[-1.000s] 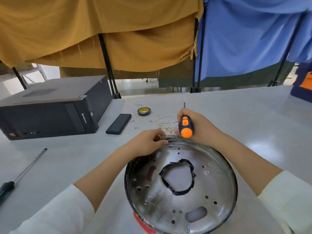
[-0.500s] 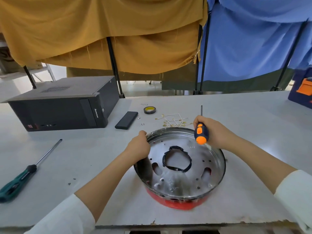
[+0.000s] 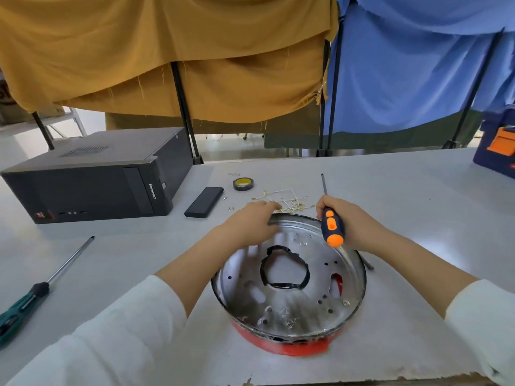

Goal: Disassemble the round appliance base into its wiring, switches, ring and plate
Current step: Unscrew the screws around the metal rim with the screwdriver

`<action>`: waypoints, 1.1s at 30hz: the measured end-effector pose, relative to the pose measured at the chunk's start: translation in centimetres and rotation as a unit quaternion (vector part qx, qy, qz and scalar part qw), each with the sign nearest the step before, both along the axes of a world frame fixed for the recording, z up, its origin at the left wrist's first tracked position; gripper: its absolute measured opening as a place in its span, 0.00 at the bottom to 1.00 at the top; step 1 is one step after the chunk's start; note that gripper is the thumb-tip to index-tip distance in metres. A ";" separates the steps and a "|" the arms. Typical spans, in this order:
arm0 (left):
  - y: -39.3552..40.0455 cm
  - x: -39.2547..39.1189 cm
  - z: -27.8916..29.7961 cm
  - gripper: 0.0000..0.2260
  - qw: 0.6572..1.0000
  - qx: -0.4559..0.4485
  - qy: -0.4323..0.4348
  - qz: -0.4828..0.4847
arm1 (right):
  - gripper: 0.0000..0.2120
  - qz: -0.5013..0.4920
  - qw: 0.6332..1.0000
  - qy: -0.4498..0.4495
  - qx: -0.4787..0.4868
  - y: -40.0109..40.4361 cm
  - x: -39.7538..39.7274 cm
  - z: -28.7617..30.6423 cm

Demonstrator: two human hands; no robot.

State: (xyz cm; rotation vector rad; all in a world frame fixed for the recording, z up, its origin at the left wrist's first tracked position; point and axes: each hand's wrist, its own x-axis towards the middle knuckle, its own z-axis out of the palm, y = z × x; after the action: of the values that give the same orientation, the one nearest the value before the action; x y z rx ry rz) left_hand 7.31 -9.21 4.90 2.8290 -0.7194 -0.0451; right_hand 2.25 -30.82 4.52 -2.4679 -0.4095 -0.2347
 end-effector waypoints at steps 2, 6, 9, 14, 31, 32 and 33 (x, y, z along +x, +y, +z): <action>-1.4 0.9 -0.4 0.18 1.000 0.019 -0.009 -0.016 | 0.09 0.010 0.999 0.017 0.032 -0.1 0.1 0.1; -2.0 1.7 -0.9 0.14 0.993 0.064 -0.097 0.028 | 0.10 0.009 1.000 0.000 0.016 -0.5 0.1 0.2; -0.8 1.1 -1.1 0.16 0.986 0.087 -0.118 0.076 | 0.12 0.015 1.000 -0.015 -0.002 -0.7 0.2 0.3; 1.6 -1.3 -0.5 0.12 0.974 0.127 -0.117 0.144 | 0.11 0.020 0.999 -0.031 -0.008 -0.2 0.8 -0.2; 1.9 -2.1 -1.7 0.23 0.970 -0.086 0.105 0.201 | 0.11 0.020 0.988 -0.099 0.121 2.1 1.5 2.6; 1.8 -1.9 -2.0 0.21 0.971 -0.093 0.092 0.200 | 0.10 0.005 0.982 -0.130 0.135 2.5 1.4 3.9; 1.8 -1.7 -2.2 0.19 0.972 -0.100 0.081 0.198 | 0.13 -0.004 0.976 -0.153 0.154 2.8 1.3 5.1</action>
State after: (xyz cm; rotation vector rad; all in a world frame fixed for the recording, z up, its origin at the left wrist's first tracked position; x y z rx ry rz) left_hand 5.61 -7.44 2.75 2.6795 -0.1091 -0.1283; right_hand 3.59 -28.03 9.61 -2.1315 -0.4538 -0.6379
